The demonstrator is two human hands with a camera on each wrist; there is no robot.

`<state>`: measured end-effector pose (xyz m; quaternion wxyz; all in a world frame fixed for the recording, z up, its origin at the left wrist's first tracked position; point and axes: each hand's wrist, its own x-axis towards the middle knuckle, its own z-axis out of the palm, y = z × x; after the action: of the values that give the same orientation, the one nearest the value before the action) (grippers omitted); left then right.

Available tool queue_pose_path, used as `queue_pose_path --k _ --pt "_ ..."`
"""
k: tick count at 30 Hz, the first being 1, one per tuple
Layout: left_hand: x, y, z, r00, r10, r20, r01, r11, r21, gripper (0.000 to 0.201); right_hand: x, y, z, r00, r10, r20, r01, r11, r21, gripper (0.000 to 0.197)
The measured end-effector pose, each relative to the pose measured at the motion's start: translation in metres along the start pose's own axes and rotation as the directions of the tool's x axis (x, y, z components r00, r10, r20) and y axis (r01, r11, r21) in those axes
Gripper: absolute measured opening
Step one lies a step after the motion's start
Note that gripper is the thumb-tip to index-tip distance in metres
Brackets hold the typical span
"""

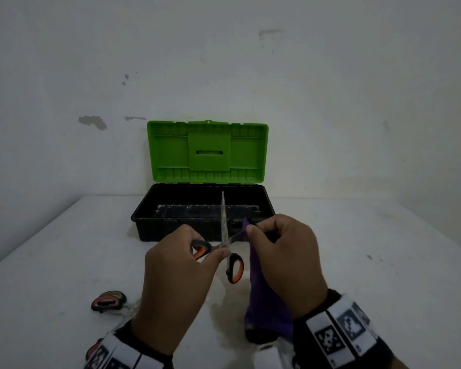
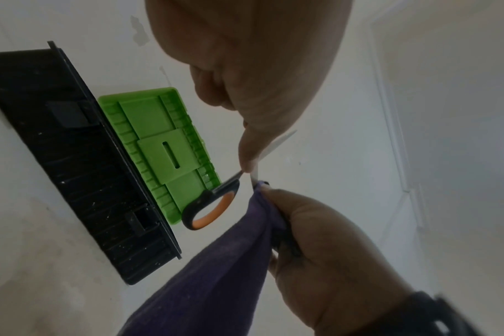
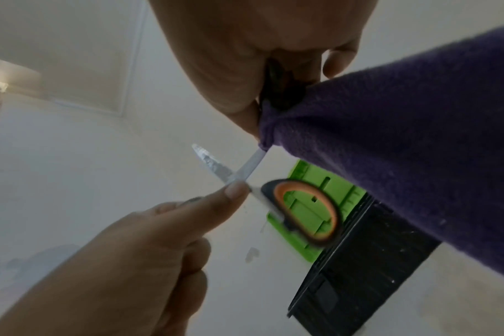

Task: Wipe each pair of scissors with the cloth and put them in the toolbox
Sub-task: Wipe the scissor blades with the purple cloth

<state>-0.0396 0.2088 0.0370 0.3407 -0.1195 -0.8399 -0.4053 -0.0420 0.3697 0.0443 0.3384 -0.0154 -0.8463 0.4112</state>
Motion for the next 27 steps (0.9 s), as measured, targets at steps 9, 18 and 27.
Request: queue_pose_path --k 9,18,27 --pt "0.002 0.008 -0.003 0.998 0.064 0.019 -0.065 0.998 0.018 0.034 -0.004 -0.003 -0.003 0.999 0.04 -0.004 -0.04 0.997 0.066 0.017" --pt "0.004 0.006 -0.009 0.968 -0.23 0.098 0.242 0.961 -0.132 0.036 0.026 0.031 -0.035 0.98 0.164 -0.111 -0.148 0.979 0.14 0.016" --pt "0.014 0.002 -0.007 0.786 -0.443 0.43 0.614 0.64 -0.462 0.043 -0.005 0.002 -0.032 0.979 -0.174 0.108 0.139 0.951 0.276 0.013"
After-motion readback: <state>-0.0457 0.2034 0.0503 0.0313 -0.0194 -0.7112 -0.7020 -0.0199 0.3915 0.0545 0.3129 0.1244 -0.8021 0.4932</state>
